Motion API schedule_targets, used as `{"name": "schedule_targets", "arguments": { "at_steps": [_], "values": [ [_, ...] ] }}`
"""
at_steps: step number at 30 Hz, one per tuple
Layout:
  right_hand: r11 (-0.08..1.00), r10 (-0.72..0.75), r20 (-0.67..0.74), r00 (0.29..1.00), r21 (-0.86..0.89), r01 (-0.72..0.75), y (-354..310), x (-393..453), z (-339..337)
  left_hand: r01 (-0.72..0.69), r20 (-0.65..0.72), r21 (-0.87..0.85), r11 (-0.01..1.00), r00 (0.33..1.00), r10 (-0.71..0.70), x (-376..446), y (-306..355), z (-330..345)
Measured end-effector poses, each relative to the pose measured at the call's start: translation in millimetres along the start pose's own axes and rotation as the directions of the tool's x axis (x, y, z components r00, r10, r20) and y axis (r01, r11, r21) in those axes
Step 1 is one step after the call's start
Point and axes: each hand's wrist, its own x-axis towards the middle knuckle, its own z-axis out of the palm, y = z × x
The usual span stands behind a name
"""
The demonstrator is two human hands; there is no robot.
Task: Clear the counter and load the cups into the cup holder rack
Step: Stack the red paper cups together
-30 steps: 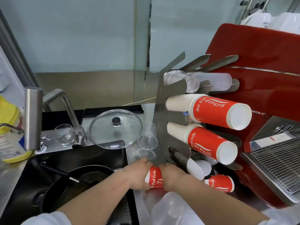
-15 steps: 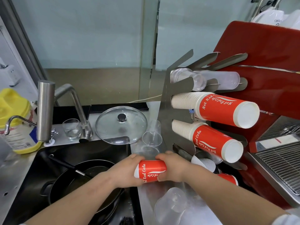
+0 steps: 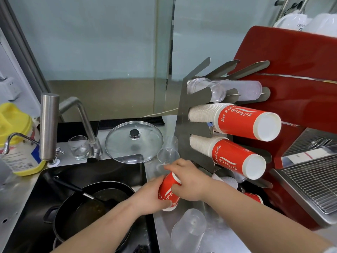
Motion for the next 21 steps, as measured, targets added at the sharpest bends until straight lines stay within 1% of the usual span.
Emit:
{"name": "schedule_targets", "arguments": {
  "at_steps": [5,9,12,15,21],
  "values": [
    [0.998,-0.027,0.055,0.998,0.050,0.024,2,-6,13,0.021,0.014,0.023,1.000,1.000,-0.021,-2,-2,6],
    [0.992,0.019,0.052,0.998,0.120,-0.026,4,-6,22,0.057,-0.034,-0.014,0.998,0.998,-0.058,-5,-10,12],
    [0.989,0.074,0.039,0.996,0.127,-0.079,0,-4,21,0.100,-0.036,0.002,0.995,0.994,-0.100,-5,-14,16],
    [0.989,0.085,0.056,0.995,0.117,-0.091,-4,-3,17,0.130,-0.021,0.020,0.991,0.991,-0.130,-7,-14,18],
    [0.989,0.112,0.078,0.991,0.084,-0.119,-5,-1,16,0.110,-0.030,0.087,0.990,0.994,-0.107,-7,-5,10]
  ]
}}
